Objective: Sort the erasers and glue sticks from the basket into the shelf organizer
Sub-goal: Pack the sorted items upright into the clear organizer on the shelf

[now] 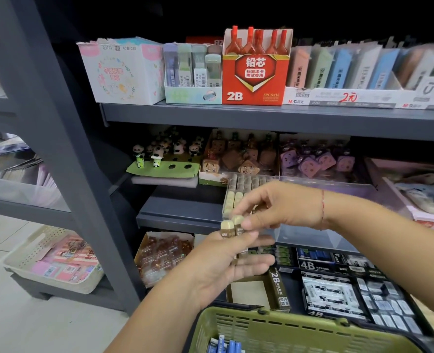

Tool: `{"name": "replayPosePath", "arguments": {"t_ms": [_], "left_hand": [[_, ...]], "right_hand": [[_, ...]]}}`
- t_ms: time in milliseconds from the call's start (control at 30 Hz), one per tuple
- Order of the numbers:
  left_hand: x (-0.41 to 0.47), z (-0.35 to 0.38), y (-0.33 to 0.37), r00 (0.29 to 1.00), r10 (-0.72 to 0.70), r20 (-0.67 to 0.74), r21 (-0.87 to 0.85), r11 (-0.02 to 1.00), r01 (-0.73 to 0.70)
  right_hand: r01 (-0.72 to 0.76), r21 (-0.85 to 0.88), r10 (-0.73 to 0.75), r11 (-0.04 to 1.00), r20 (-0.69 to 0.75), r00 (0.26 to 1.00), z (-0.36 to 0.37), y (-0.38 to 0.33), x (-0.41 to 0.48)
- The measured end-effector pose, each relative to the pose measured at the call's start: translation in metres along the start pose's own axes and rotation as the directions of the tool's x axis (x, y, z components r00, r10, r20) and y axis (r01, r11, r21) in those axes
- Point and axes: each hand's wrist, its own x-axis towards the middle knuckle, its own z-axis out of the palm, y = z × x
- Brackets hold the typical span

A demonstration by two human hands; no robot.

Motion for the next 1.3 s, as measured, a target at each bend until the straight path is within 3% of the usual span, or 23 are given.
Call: {"name": "replayPosePath", "arguments": {"t_ms": [100, 167, 233, 300, 433, 567, 700, 867, 1167, 1300], "left_hand": [[0.0, 0.0, -0.001, 1.0, -0.027, -0.01, 0.064, 0.998, 0.027], [0.002, -0.004, -0.002, 0.992, -0.043, -0.116, 0.09, 0.995, 0.053], [0.008, -0.012, -0.005, 0.966, -0.048, -0.253, 0.079, 0.994, 0.07], [0.012, -0.016, -0.006, 0.942, -0.035, -0.334, 0.036, 0.998, 0.049], [0.015, -0.014, -0.003, 0.939, -0.042, -0.342, -0.043, 0.999, 0.029], [0.016, -0.01, -0.005, 0.956, -0.064, -0.286, -0.113, 0.993, 0.032], [0.015, -0.012, -0.007, 0.963, -0.013, -0.27, -0.017, 1.0, 0.008], [0.015, -0.013, -0.01, 0.958, 0.045, -0.283, 0.085, 0.996, -0.021], [0.019, -0.013, -0.012, 0.958, 0.076, -0.275, -0.011, 0.997, -0.083], [0.018, -0.014, -0.012, 0.957, 0.115, -0.268, 0.082, 0.992, -0.096]], "right_hand": [[0.0, 0.081, 0.009, 0.997, -0.121, 0.993, -0.009, 0.005, -0.002], [-0.02, 0.11, 0.051, 0.994, -0.284, 0.957, -0.025, 0.008, -0.004], [-0.064, 0.056, 0.082, 0.996, -0.437, 0.896, -0.041, 0.016, -0.005], [-0.124, -0.051, 0.083, 0.991, -0.488, 0.869, -0.047, 0.027, -0.002], [-0.145, -0.288, -0.008, 0.947, -0.47, 0.883, -0.029, 0.045, 0.01], [-0.143, -0.372, -0.077, 0.917, -0.517, 0.853, -0.006, 0.06, 0.023], [-0.23, -0.491, -0.083, 0.84, -0.535, 0.841, 0.002, 0.061, 0.027], [-0.255, -0.54, -0.05, 0.802, -0.486, 0.873, 0.0, 0.055, 0.027], [-0.235, -0.657, -0.048, 0.716, -0.383, 0.923, 0.001, 0.047, 0.017], [-0.243, -0.69, -0.061, 0.682, -0.384, 0.921, 0.001, 0.048, 0.015]]}}
